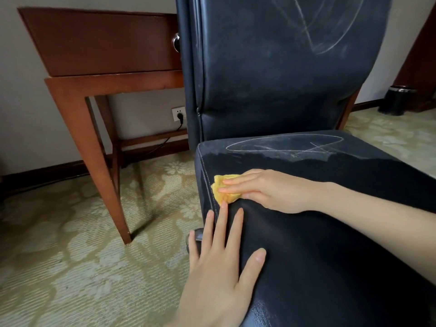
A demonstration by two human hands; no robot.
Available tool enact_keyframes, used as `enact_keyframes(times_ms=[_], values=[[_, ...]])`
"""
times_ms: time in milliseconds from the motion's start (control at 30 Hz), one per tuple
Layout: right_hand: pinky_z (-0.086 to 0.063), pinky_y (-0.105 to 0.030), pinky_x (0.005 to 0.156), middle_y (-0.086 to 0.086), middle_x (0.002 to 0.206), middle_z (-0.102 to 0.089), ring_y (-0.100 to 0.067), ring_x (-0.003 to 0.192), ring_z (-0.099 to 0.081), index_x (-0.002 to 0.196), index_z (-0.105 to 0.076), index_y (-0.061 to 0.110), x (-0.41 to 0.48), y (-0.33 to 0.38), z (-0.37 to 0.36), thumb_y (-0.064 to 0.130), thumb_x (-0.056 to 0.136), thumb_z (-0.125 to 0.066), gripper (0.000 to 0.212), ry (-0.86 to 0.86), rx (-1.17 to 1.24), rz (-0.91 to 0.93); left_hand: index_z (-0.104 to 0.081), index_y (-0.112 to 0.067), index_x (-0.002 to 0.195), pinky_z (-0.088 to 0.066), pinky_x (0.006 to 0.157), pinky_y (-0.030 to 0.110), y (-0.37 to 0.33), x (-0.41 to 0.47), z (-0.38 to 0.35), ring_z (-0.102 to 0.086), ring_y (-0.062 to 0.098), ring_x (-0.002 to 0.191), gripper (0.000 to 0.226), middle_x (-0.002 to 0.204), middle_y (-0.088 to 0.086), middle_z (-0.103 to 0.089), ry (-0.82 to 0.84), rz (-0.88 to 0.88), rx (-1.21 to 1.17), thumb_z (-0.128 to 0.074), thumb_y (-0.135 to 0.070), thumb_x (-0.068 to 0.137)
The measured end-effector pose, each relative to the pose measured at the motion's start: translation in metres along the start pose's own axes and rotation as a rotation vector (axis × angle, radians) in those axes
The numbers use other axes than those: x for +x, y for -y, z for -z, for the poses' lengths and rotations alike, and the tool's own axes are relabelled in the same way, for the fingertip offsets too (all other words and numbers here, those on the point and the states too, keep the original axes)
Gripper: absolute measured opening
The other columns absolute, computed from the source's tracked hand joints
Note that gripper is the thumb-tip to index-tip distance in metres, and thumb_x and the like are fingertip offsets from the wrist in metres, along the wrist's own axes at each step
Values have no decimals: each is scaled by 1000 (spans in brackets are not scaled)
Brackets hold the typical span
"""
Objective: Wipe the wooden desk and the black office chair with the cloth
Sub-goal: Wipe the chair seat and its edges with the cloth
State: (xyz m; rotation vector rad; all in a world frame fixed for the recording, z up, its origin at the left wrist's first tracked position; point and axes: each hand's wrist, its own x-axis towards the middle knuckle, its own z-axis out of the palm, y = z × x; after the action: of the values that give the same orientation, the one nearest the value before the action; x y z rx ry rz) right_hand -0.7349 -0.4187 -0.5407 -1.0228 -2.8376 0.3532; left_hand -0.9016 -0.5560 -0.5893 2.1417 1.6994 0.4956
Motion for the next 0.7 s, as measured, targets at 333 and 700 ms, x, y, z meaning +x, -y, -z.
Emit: enact_keyframes(times_ms=[333, 700], values=[[-35, -19, 100, 18, 127, -58, -5, 111, -47, 136, -43, 42, -9, 13, 7, 14, 97, -52, 49, 36, -21, 10, 18, -33, 147, 2, 116, 36, -4, -3, -19, 17, 4, 144, 93, 157, -9, 23, -145, -19, 32, 26, -81, 67], [-34, -17, 103, 30, 138, -41, -3, 122, -44, 137, -45, 40, -40, 11, 2, 20, 96, -51, 46, -55, -124, 45, -52, -29, 122, -33, 84, 39, -41, -25, -47, -45, 28, 107, 68, 121, 15, -65, -323, -70, 63, -5, -65, 92]])
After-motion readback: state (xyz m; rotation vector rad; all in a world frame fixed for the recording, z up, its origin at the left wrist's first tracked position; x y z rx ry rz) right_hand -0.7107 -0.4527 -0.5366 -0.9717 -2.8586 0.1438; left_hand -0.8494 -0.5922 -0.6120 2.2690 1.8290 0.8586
